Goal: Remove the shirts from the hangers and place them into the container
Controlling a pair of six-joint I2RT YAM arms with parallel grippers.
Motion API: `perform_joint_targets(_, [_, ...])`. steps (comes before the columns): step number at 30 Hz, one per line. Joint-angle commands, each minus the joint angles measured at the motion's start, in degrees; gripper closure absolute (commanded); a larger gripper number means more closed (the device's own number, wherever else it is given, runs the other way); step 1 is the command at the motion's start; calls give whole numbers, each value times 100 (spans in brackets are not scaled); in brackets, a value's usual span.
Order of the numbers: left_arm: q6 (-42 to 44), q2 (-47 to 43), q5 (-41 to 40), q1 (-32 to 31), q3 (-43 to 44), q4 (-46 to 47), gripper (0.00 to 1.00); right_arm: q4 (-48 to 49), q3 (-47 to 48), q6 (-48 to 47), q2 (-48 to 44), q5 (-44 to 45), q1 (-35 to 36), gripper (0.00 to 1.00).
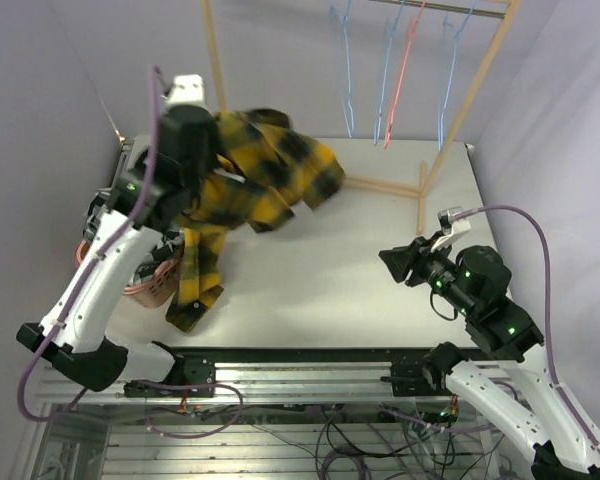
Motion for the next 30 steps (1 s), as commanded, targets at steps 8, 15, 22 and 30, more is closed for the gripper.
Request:
perform_joint_targets(8, [861,1228,-39,1882,3866,-1407,93,369,-205,-106,94,-240,-19,61])
perform_joint_targets(15, [237,-68,-941,2085,827,-789,93,543,-306,-58,171,-323,-18,60])
perform_joint_targets(22, [-478,-800,-894,2686,-1705,-970,93,645,-310,-141,354,-462,-18,60])
perform_joint_targets(30, [-960,-192,-165,4175,-2919,-680,93,759,-412,-130,523,-614,-18,60])
